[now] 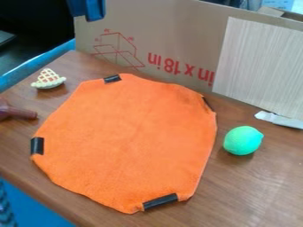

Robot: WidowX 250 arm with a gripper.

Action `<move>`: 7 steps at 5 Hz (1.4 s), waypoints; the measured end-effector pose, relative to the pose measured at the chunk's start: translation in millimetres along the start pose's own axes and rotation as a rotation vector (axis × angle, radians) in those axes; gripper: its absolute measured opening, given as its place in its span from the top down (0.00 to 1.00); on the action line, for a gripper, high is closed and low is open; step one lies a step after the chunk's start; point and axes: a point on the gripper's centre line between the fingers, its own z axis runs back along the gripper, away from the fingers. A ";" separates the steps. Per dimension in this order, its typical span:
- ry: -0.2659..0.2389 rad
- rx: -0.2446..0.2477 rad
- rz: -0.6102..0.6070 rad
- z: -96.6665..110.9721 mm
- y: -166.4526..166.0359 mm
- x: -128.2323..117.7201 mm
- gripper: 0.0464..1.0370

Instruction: Fold the cloth from top left to bottom right

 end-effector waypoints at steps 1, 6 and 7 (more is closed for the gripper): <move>0.023 -0.032 -0.003 -13.9 2.6 0.6 0.04; -0.176 0.166 -0.386 -71.3 60.2 -27.2 0.04; -0.180 0.247 -0.411 -87.1 73.0 -11.1 0.04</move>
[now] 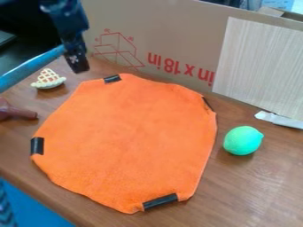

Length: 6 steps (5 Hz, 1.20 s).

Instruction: Fold the cloth from top left to bottom right

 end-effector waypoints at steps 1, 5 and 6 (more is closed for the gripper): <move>0.039 0.025 0.021 -18.7 14.1 4.5 0.04; 0.167 0.081 0.105 -82.5 52.7 7.9 0.04; 0.182 0.072 0.107 -97.8 49.0 9.3 0.04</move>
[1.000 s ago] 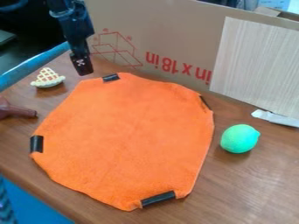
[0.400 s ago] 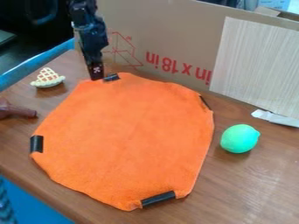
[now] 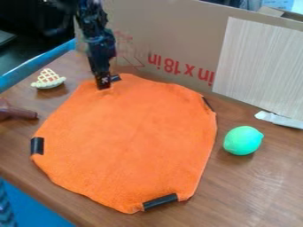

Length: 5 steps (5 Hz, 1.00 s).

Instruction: Fold the cloth from top left to bottom right

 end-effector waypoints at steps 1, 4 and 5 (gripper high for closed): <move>0.014 0.015 0.003 -4.3 2.8 4.0 0.04; 0.030 -0.017 0.019 -10.8 6.2 14.1 0.66; 0.016 -0.035 0.013 -10.2 4.9 14.1 0.87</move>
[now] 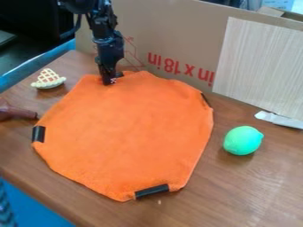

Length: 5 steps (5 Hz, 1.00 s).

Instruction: Fold the cloth from top left to bottom right

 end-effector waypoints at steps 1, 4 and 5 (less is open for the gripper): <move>-0.020 -0.041 -0.007 8.4 -8.5 -5.9 0.97; -0.135 0.081 -0.169 75.7 -94.0 -12.2 0.98; -0.058 0.135 -0.196 56.2 -134.3 -19.3 0.98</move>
